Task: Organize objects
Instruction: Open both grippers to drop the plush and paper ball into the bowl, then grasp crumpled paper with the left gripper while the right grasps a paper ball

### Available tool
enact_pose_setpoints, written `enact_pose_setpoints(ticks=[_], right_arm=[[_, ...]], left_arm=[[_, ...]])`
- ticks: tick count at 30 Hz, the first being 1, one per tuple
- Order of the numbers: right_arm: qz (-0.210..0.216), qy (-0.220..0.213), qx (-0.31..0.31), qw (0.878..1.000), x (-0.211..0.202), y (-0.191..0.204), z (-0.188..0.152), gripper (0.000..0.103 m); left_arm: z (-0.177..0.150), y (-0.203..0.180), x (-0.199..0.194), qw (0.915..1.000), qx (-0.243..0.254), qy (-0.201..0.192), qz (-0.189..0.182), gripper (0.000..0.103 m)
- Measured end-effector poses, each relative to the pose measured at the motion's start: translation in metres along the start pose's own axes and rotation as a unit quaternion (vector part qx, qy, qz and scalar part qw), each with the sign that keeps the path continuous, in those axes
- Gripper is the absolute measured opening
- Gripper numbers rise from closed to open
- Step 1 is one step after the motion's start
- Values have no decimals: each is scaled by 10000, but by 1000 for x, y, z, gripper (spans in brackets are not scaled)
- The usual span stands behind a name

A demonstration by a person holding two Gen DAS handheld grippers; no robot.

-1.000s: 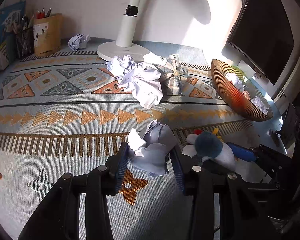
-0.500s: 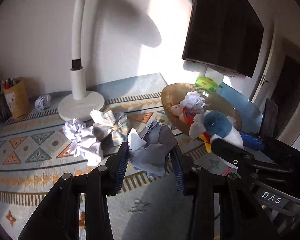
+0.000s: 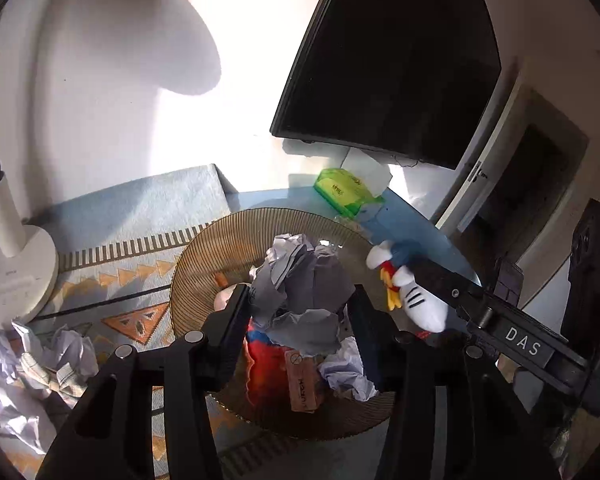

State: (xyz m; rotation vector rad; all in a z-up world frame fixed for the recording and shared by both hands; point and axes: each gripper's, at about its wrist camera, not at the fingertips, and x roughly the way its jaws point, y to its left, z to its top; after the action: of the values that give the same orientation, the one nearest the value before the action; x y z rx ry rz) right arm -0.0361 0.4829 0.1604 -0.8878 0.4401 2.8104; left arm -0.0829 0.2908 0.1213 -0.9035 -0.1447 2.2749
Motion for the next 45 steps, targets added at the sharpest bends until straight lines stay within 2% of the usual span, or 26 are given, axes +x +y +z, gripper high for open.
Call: enact_pose_setpoints(ticks=[2, 6, 7, 8, 10, 12, 14, 17, 21, 22, 24, 26, 28, 30, 33, 36, 40, 42, 43, 45], right_arm=[[-19, -101, -109, 9999, -9, 3, -4, 62], [288, -242, -594, 9975, -34, 33, -17, 63], [345, -299, -725, 9963, -42, 44, -21, 64], [435, -356, -844, 9948, -50, 54, -26, 66], [517, -492, -905, 9933, -64, 67, -34, 68], [484, -533, -835, 9939, -71, 69, -36, 68], [206, -531, -717, 9958, -75, 62, -36, 68], [344, -354, -403, 9980, -79, 42, -39, 70], [386, -190, -785, 9960, -77, 49, -56, 74], [573, -91, -860, 9946, -74, 55, -61, 75], [925, 74, -979, 9909, -69, 71, -75, 76], [1247, 252, -1186, 9848, -61, 94, -94, 80], [1480, 503, -1459, 9769, -47, 122, -115, 81], [1422, 750, -1681, 9726, -27, 146, -135, 82], [1225, 1147, -1802, 9692, 14, 171, -153, 81], [1189, 1359, -1789, 9671, 52, 183, -160, 81], [1172, 1590, -1700, 9654, 83, 193, -163, 81], [1180, 1589, -1664, 9660, 90, 197, -161, 81], [1214, 1596, -1654, 9656, 94, 200, -160, 81], [1301, 1677, -1688, 9625, 102, 205, -161, 74]], left_arm=[[-1, 0, -6, 10000, 54, -57, 44, 48], [-6, 11, -32, 9997, -105, -189, 80, 51], [-9, 12, -41, 9995, -92, -253, 166, 53], [-13, 11, -51, 9991, -22, -333, 262, 61], [-18, 10, -66, 9972, 131, -564, 464, 64], [-13, 15, -65, 9983, 64, -515, 246, 64], [-6, 22, -53, 9990, -151, -399, -124, 64], [-2, 30, -29, 9986, -300, -179, -399, 62], [-11, 54, -47, 9964, -678, -163, -484, 65], [-17, 60, -57, 9964, -717, -191, -411, 65], [-33, 74, -84, 9964, -784, -299, -151, 72], [-53, 90, -114, 9947, -877, -530, 116, 89], [-74, 106, -145, 9907, -896, -812, 617, 102], [-90, 124, -164, 9860, -844, -872, 1147, 102], [-109, 163, -171, 9797, -1175, -701, 1464, 102], [-126, 196, -169, 9715, -1643, -683, 1567, 102], [-138, 210, -153, 9667, -1932, -614, 1564, 102], [-140, 209, -143, 9668, -1956, -354, 1604, 101], [-140, 206, -142, 9689, -1870, -343, 1580, 101], [-140, 200, -144, 9699, -1716, -393, 1682, 101]])
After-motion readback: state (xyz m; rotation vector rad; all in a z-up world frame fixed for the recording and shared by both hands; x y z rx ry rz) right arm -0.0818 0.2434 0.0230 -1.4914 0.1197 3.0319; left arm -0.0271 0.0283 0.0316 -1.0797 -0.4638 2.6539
